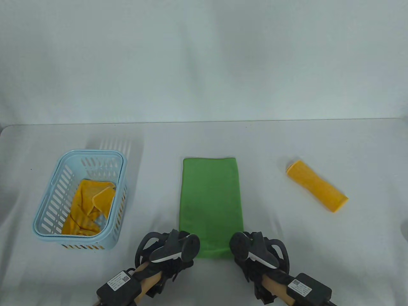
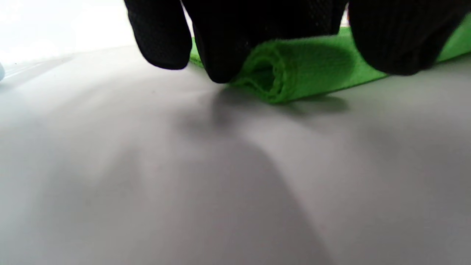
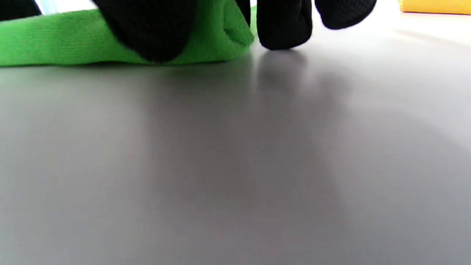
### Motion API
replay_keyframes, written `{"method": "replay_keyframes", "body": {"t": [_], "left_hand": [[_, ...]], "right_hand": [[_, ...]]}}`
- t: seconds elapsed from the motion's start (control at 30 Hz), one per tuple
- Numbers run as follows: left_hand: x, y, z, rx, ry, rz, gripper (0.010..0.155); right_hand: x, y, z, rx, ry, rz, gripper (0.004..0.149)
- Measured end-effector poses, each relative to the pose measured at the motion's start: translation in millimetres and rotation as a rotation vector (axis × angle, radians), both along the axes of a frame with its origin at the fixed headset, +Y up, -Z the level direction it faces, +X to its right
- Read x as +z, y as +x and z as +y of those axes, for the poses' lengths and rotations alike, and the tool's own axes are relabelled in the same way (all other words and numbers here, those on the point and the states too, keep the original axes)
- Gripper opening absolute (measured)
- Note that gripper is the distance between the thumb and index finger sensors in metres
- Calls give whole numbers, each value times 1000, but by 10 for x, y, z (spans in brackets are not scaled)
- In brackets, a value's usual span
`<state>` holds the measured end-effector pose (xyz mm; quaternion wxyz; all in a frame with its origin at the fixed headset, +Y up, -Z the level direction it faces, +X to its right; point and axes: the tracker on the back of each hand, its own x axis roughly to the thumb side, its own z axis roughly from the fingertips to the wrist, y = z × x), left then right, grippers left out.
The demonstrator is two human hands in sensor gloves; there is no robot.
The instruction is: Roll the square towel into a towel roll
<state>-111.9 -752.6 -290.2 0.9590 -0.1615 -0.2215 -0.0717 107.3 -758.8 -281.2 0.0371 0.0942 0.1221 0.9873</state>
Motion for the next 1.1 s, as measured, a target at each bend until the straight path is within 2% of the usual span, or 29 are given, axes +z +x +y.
{"method": "replay_keyframes", "body": {"t": [0.13,0.27,0.4,0.5,0.73,0.83,0.97,1.1], "left_hand": [[-24,-34,-40,-3,-16,20,78],[-54,-43,-44,-5,-11,32,78],[-89,-70,21,40,14,60,59],[-116,-103,72,95,-5,83,55],[-177,-196,122,185,-77,133,54],[-191,-247,142,239,-146,149,54],[-210,-299,155,289,-222,169,53],[-240,-341,129,298,-197,233,51]], "right_hand": [[-29,47,50,-58,29,-21,47],[-123,165,74,-180,-12,-91,45],[-198,293,81,-302,-63,-164,44],[-222,356,98,-378,-83,-212,43],[-229,356,118,-355,-150,-177,43],[-224,376,99,-389,-212,-169,44],[-231,423,60,-453,-265,-203,45],[-265,470,1,-505,-228,-294,47]]}}
